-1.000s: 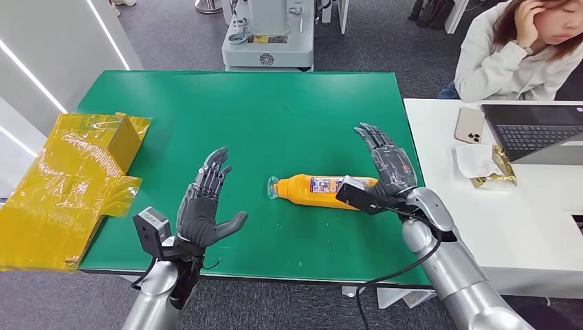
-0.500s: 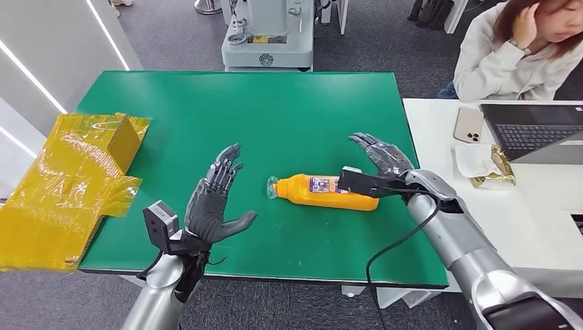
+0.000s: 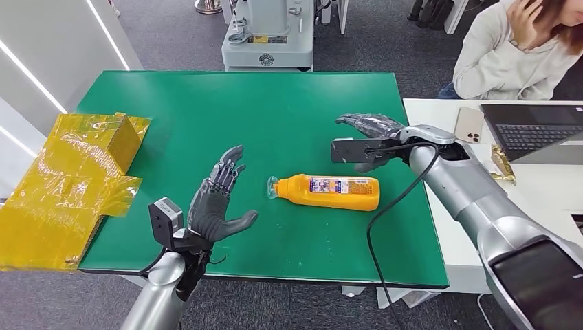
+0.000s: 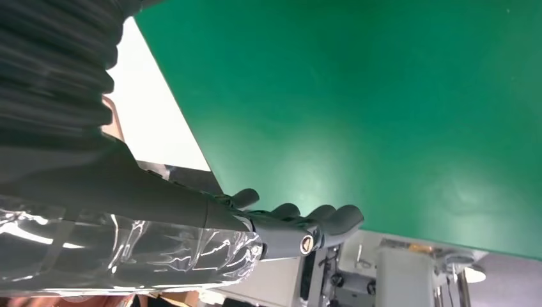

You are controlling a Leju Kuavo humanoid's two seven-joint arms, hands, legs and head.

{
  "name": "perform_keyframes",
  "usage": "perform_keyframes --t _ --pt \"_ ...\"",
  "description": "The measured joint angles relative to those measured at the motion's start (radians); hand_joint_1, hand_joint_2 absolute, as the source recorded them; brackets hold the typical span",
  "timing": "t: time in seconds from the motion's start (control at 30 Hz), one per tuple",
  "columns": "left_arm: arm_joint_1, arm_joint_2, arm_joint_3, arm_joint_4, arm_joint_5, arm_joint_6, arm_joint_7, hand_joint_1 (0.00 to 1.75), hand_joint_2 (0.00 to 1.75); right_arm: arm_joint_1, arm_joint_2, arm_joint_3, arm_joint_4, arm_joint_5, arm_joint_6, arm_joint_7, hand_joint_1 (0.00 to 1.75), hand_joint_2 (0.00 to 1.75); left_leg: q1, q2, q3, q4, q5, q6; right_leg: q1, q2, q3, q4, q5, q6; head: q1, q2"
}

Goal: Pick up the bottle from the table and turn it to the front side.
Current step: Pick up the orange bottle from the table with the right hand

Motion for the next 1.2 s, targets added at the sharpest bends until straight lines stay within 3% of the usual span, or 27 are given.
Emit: perform_keyframes --t 0.27,0.7,1.2 --pt "-0.006 0.004 -0.001 0.006 0.003 0.006 0.005 0.0 1.75 -0.042 0.01 0.073 0.035 -0.044 0.034 0.005 0.0 1.75 0.0 0.0 0.0 0.0 0.0 0.0 0.0 0.0 0.0 0.0 0.0 0.0 0.0 0.0" --pt "-0.01 0.012 -0.001 0.019 -0.002 -0.005 0.01 0.0 1.75 -0.079 0.08 0.231 0.12 -0.142 0.075 0.067 0.0 1.75 0.0 0.0 0.0 0.0 0.0 0.0 0.0 0.0 0.0 0.0 0.0 0.0 0.0 0.0" --pt "-0.011 0.021 -0.001 0.024 0.008 -0.003 0.012 0.0 1.75 -0.079 0.082 0.338 0.174 -0.178 0.121 0.089 0.0 1.75 0.0 0.0 0.0 0.0 0.0 0.0 0.0 0.0 0.0 0.0 0.0 0.0 0.0 0.0"
